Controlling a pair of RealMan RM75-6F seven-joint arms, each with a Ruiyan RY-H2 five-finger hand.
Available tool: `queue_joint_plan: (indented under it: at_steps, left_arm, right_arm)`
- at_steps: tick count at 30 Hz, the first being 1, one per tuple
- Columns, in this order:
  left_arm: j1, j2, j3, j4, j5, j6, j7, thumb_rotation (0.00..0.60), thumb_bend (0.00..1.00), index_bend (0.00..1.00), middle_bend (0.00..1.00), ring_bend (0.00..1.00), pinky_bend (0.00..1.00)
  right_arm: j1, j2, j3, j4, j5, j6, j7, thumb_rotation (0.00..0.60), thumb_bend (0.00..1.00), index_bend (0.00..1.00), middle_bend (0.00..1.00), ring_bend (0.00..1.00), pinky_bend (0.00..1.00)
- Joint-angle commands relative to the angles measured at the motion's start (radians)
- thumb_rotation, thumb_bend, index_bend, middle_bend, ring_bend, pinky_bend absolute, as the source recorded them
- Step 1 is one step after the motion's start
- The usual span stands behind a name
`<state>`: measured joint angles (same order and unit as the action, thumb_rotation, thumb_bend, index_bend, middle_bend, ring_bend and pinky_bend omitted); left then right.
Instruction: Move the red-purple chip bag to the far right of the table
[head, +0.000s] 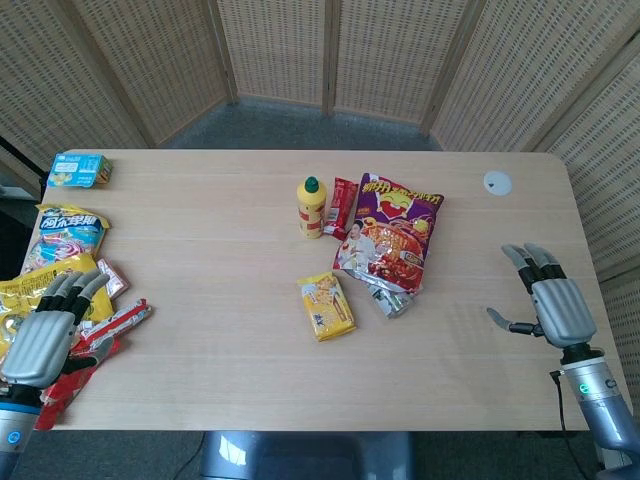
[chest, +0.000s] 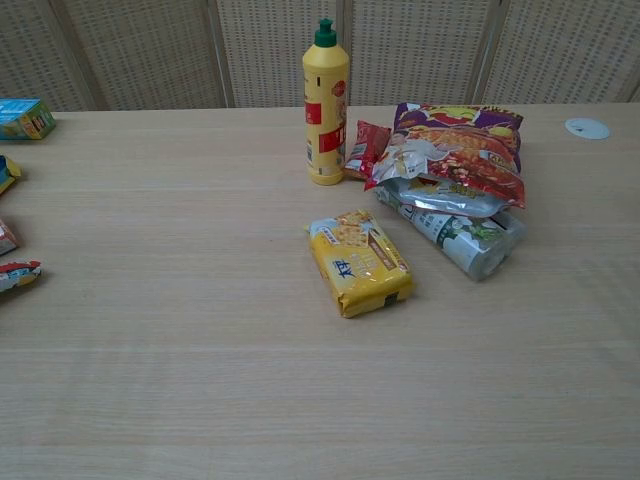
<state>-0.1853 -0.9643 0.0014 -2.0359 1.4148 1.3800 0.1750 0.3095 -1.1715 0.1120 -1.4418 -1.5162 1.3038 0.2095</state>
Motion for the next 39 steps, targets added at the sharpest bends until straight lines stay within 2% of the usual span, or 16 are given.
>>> queue_joint_plan:
  at_steps: [1,8,12,16,19,24,29,34,39]
  left_arm:
    - [0.005,-0.005,0.008,0.007,0.011,-0.005,-0.011,0.6,0.35,0.11,0.0,0.0,0.0]
    - [0.007,-0.001,0.008,0.006,0.041,-0.004,-0.027,0.6,0.35,0.11,0.0,0.0,0.0]
    - [0.0,0.015,-0.001,-0.011,0.05,-0.007,-0.02,0.6,0.34,0.11,0.0,0.0,0.0]
    - [-0.012,0.029,-0.007,-0.027,0.057,-0.023,-0.016,0.6,0.34,0.11,0.0,0.0,0.0]
    - [-0.027,0.038,-0.014,-0.034,0.053,-0.043,-0.017,0.6,0.34,0.1,0.0,0.0,0.0]
    - [-0.049,0.042,-0.033,-0.03,0.041,-0.065,-0.021,0.6,0.34,0.1,0.0,0.0,0.0]
    - [-0.059,0.033,-0.043,-0.013,0.035,-0.073,-0.033,0.6,0.34,0.1,0.0,0.0,0.0]
    - [-0.063,0.028,-0.042,-0.001,0.027,-0.086,-0.039,0.6,0.34,0.1,0.0,0.0,0.0]
    - [-0.064,0.023,-0.046,-0.001,0.03,-0.078,-0.027,0.6,0.34,0.1,0.0,0.0,0.0]
  right_arm:
    - [-0.001,0.005,-0.005,-0.014,0.003,-0.004,-0.009,0.399,0.28,0.0,0.0,0.0,0.0]
    - [-0.005,0.018,-0.013,-0.023,-0.008,0.005,0.011,0.398,0.28,0.0,0.0,0.0,0.0]
    - [0.005,0.03,-0.007,-0.049,0.018,-0.031,0.097,0.391,0.28,0.0,0.0,0.0,0.0]
    - [0.036,0.059,-0.001,-0.1,0.067,-0.126,0.137,0.314,0.27,0.0,0.0,0.0,0.0]
    - [0.074,0.08,0.011,-0.139,0.133,-0.223,0.109,0.249,0.27,0.0,0.0,0.0,0.0]
    - [0.134,0.087,0.048,-0.186,0.254,-0.344,0.067,0.187,0.25,0.0,0.0,0.0,0.0]
    - [0.166,0.056,0.064,-0.174,0.265,-0.355,0.027,0.184,0.23,0.0,0.0,0.0,0.0]
    - [0.187,0.0,0.059,-0.093,0.202,-0.337,0.027,0.202,0.23,0.0,0.0,0.0,0.0]
    - [0.215,-0.046,0.056,-0.038,0.19,-0.374,0.07,0.208,0.23,0.0,0.0,0.0,0.0]
